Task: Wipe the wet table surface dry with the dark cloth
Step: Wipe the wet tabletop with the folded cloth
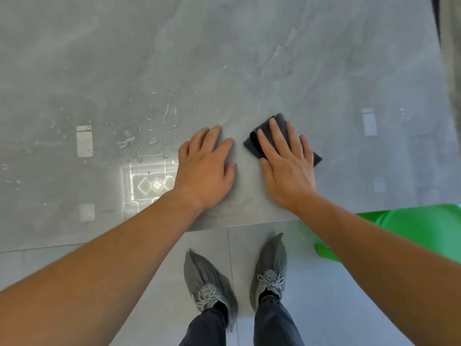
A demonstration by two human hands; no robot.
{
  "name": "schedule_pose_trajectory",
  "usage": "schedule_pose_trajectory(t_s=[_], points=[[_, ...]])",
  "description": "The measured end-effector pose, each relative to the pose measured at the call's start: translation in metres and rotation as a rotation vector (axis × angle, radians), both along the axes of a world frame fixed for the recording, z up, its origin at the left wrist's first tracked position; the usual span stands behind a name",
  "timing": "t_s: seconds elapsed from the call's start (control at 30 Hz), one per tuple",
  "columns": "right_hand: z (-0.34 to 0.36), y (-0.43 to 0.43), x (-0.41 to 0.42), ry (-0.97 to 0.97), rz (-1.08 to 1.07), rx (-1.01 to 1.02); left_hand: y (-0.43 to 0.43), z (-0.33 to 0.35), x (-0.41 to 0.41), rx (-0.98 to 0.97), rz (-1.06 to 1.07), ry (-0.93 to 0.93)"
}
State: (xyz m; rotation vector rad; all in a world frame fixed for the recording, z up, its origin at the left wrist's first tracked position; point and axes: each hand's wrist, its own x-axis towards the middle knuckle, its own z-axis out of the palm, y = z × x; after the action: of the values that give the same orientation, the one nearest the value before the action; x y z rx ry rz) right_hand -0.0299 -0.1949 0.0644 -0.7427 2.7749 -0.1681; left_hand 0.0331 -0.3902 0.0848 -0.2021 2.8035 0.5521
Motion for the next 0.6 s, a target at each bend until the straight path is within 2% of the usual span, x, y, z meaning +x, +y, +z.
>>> schedule_pose_trajectory(t_s=[0.07,0.1,0.23,0.27,0.3,0.47,0.53,0.6], points=[[0.002,0.009,-0.017,-0.035,0.105,0.020,-0.001,0.003,-0.001,-0.001,-0.007,-0.003],[0.001,0.009,-0.036,-0.028,0.086,0.014,-0.001,0.004,-0.002,0.001,-0.005,0.000],[-0.002,-0.020,-0.100,-0.013,-0.262,-0.022,-0.002,0.004,-0.008,0.021,0.040,0.023],[-0.003,-0.028,-0.100,0.000,-0.288,-0.021,-0.002,0.003,-0.010,0.022,0.042,0.033],[-0.003,-0.031,-0.092,0.010,-0.258,-0.018,-0.003,0.002,-0.011,0.021,0.042,0.043],[0.001,-0.005,-0.043,-0.021,0.187,0.043,-0.007,-0.004,-0.007,-0.044,-0.001,0.000],[0.002,-0.003,-0.066,-0.037,0.195,0.044,-0.008,-0.004,-0.005,-0.056,-0.024,-0.017],[0.001,-0.012,-0.099,-0.019,0.067,0.042,-0.010,0.000,-0.007,-0.046,-0.036,-0.011]])
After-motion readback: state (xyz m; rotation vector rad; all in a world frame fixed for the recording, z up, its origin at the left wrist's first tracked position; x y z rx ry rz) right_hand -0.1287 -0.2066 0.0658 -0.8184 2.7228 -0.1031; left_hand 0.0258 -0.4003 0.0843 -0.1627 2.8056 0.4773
